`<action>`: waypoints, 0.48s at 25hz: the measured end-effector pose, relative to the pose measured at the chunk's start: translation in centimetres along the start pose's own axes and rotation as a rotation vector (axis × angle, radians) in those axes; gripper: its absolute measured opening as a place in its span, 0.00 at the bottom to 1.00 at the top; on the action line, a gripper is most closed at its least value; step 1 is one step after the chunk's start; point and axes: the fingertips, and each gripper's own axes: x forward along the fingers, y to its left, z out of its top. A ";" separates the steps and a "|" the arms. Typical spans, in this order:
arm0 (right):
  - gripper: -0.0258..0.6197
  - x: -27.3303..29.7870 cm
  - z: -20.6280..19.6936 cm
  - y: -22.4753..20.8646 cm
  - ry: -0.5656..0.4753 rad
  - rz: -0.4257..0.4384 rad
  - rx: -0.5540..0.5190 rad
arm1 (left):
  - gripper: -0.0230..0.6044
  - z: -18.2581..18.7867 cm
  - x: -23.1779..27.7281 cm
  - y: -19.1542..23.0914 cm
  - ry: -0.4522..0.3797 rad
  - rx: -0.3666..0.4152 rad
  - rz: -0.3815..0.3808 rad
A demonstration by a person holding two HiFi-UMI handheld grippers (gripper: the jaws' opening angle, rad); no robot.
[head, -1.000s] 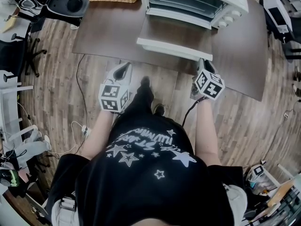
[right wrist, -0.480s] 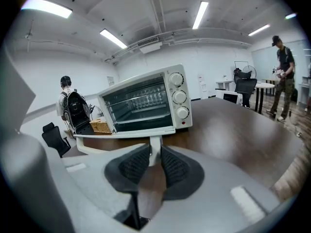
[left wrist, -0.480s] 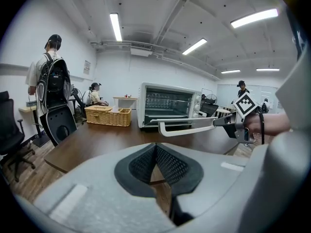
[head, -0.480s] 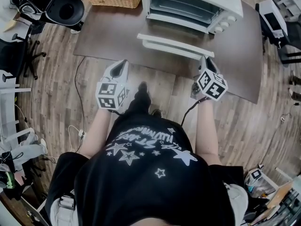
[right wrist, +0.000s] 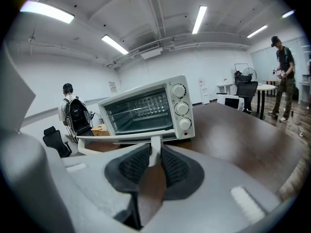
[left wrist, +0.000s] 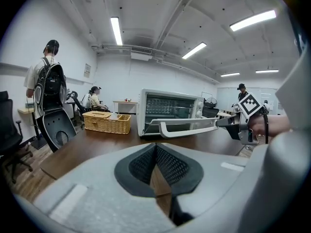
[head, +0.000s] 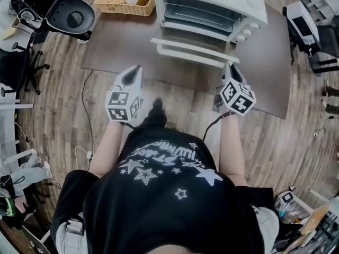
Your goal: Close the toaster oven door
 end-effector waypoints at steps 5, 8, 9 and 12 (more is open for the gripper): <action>0.16 0.1 1.8 0.4 -0.035 0.013 -0.006 | 0.05 0.8 0.8 0.2 -0.012 -0.001 0.001; 0.17 0.3 3.0 0.5 -0.066 0.019 -0.023 | 0.05 1.1 1.7 0.3 -0.014 -0.006 0.001; 0.17 0.4 3.3 0.6 -0.073 0.022 -0.027 | 0.05 1.2 2.0 0.3 -0.016 -0.007 -0.001; 0.17 0.6 4.4 0.6 -0.087 0.028 -0.026 | 0.05 2.1 2.9 0.2 -0.027 -0.003 -0.009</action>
